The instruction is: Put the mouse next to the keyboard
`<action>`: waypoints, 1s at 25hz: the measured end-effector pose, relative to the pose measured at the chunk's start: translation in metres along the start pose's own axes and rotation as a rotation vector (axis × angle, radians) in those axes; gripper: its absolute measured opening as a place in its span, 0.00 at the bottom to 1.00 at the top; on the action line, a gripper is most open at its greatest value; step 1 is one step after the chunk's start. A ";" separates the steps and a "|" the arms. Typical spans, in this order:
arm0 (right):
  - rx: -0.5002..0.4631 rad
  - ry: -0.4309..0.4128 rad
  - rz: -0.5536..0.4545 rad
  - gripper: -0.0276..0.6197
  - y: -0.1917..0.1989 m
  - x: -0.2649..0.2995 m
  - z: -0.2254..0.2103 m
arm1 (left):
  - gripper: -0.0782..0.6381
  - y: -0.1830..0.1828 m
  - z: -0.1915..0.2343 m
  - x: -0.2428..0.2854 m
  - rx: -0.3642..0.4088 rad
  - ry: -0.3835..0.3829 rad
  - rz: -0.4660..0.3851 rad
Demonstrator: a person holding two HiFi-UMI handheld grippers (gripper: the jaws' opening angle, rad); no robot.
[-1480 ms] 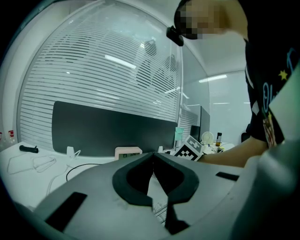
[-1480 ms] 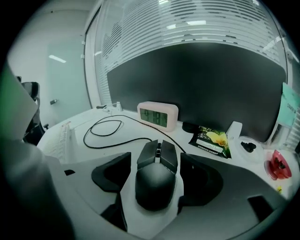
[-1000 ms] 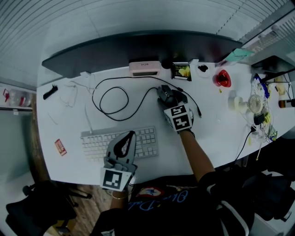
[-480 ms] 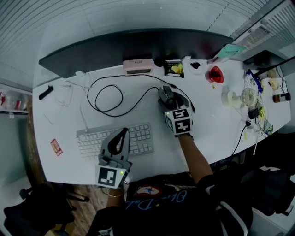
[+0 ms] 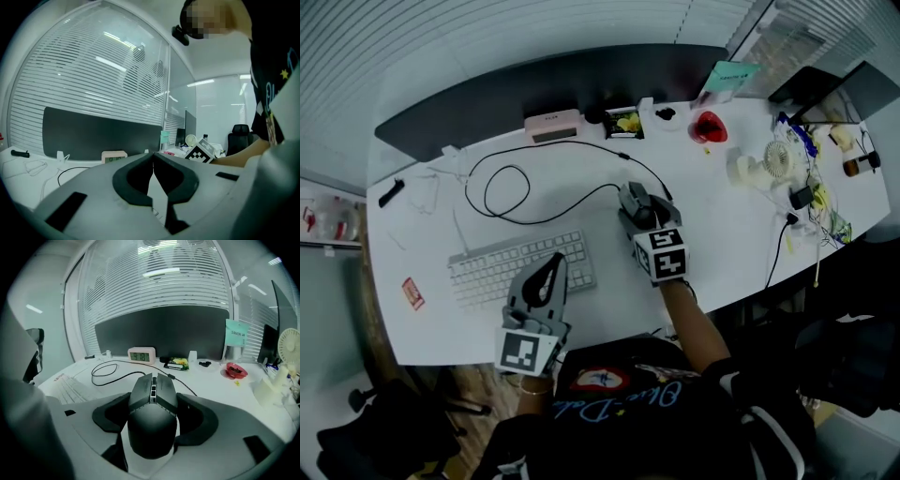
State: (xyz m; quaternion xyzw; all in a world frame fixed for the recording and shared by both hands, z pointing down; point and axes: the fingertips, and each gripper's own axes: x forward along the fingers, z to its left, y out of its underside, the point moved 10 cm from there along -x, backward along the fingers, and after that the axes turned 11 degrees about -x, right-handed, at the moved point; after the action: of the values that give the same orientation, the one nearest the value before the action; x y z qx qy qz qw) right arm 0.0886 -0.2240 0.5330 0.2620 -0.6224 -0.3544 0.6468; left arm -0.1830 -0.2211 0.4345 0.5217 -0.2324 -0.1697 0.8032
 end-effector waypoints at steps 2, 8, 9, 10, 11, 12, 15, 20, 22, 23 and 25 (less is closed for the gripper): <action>0.018 0.010 0.002 0.48 0.006 -0.011 0.000 | 0.11 0.000 -0.008 -0.002 0.013 0.013 0.004; 0.066 0.037 0.014 0.48 0.030 -0.039 0.002 | 0.11 0.005 -0.028 -0.011 0.023 0.042 0.012; 0.071 0.041 0.020 0.48 0.035 -0.043 0.003 | 0.11 0.006 -0.030 -0.013 0.026 0.045 0.013; 0.075 0.044 0.027 0.48 0.040 -0.047 0.005 | 0.11 0.007 -0.033 -0.015 0.029 0.047 0.013; 0.078 0.046 0.036 0.48 0.044 -0.051 0.007 | 0.11 0.008 -0.036 -0.017 0.033 0.049 0.014; 0.082 0.047 0.044 0.48 0.049 -0.054 0.008 | 0.11 0.009 -0.038 -0.018 0.036 0.051 0.014; 0.094 0.051 0.056 0.48 0.060 -0.060 0.012 | 0.11 0.013 -0.046 -0.025 0.046 0.056 0.016; 0.102 0.053 0.071 0.48 0.071 -0.062 0.017 | 0.11 0.019 -0.054 -0.036 0.047 0.048 0.032; 0.095 0.050 0.079 0.48 0.073 -0.060 0.019 | 0.11 0.019 -0.055 -0.039 0.049 0.045 0.035; 0.090 0.050 0.085 0.48 0.075 -0.059 0.021 | 0.11 0.019 -0.056 -0.041 0.052 0.043 0.035; 0.085 0.050 0.100 0.48 0.078 -0.058 0.024 | 0.11 0.018 -0.057 -0.043 0.059 0.041 0.030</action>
State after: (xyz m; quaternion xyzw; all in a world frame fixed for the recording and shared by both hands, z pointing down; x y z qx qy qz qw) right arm 0.0770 -0.1285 0.5604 0.2668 -0.6328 -0.2881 0.6674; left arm -0.1872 -0.1486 0.4230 0.5451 -0.2283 -0.1399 0.7944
